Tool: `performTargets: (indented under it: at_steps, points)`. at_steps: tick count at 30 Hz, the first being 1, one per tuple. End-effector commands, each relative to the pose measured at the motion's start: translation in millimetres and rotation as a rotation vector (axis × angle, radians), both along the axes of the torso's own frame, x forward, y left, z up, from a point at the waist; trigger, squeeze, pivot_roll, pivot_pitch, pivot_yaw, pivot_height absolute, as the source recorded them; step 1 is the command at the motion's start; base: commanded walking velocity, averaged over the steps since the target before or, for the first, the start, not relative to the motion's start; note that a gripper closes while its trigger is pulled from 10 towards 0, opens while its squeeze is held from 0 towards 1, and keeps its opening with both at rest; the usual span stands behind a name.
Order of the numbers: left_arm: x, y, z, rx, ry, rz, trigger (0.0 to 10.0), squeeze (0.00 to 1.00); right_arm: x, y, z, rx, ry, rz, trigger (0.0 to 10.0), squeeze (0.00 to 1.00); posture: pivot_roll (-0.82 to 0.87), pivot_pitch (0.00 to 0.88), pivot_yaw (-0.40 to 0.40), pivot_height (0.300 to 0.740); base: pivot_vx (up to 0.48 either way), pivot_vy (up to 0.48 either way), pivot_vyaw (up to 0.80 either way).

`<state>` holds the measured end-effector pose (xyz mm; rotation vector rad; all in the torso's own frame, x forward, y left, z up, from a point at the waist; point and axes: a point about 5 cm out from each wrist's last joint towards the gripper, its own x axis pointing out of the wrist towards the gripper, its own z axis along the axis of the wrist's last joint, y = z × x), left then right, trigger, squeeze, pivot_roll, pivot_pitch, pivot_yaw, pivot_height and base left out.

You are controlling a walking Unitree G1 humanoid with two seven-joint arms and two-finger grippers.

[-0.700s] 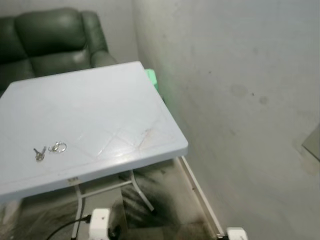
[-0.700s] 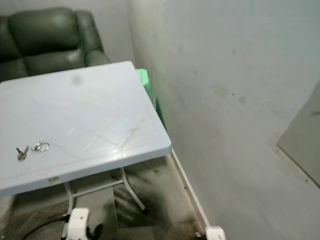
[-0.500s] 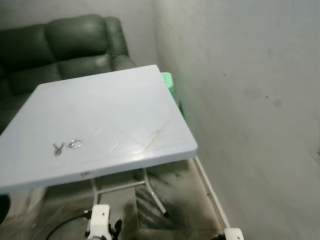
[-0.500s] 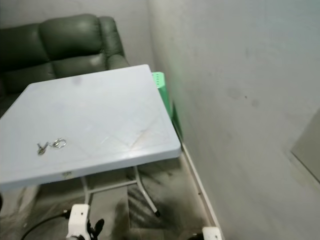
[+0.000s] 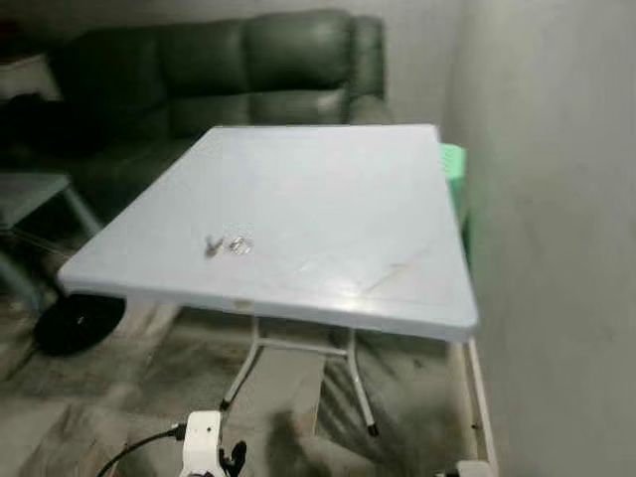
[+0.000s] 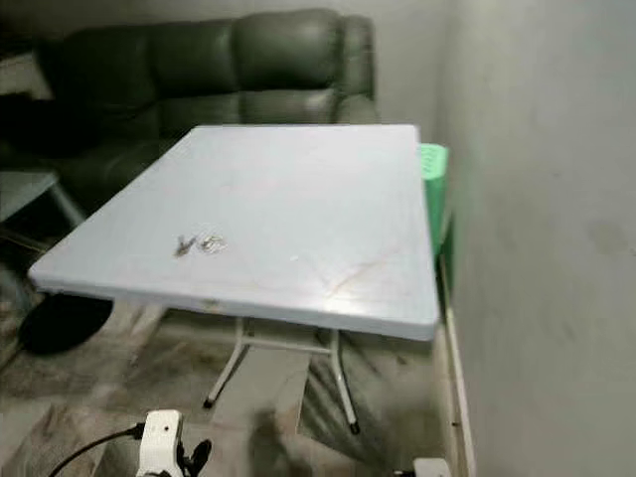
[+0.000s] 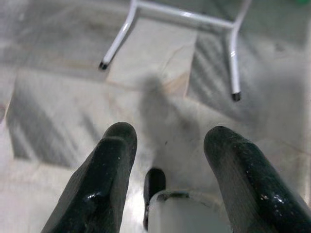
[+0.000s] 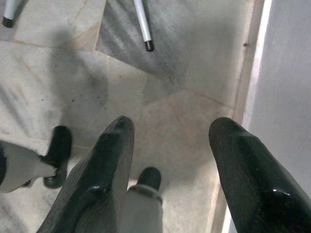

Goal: Hang keys on a hook

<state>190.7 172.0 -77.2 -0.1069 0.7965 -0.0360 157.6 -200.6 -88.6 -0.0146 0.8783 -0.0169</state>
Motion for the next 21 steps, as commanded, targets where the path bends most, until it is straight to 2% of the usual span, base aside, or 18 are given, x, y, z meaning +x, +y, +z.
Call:
performTargets:
  at_steps: [1,21]
  points:
    - [6.3,3.3,3.6,0.004,-0.017,0.004,10.0,0.0,-2.2,7.1,-2.1,0.027,0.008,-0.011,10.0,0.0,0.1,0.0,0.064,0.74,0.0,0.0,0.0]
    - [7.0,4.4,3.9,0.001,-0.017,0.018,10.0,0.0,-3.9,9.1,-2.8,0.043,0.007,-0.015,10.0,0.0,0.1,0.0,0.061,0.74,0.0,0.0,0.0]
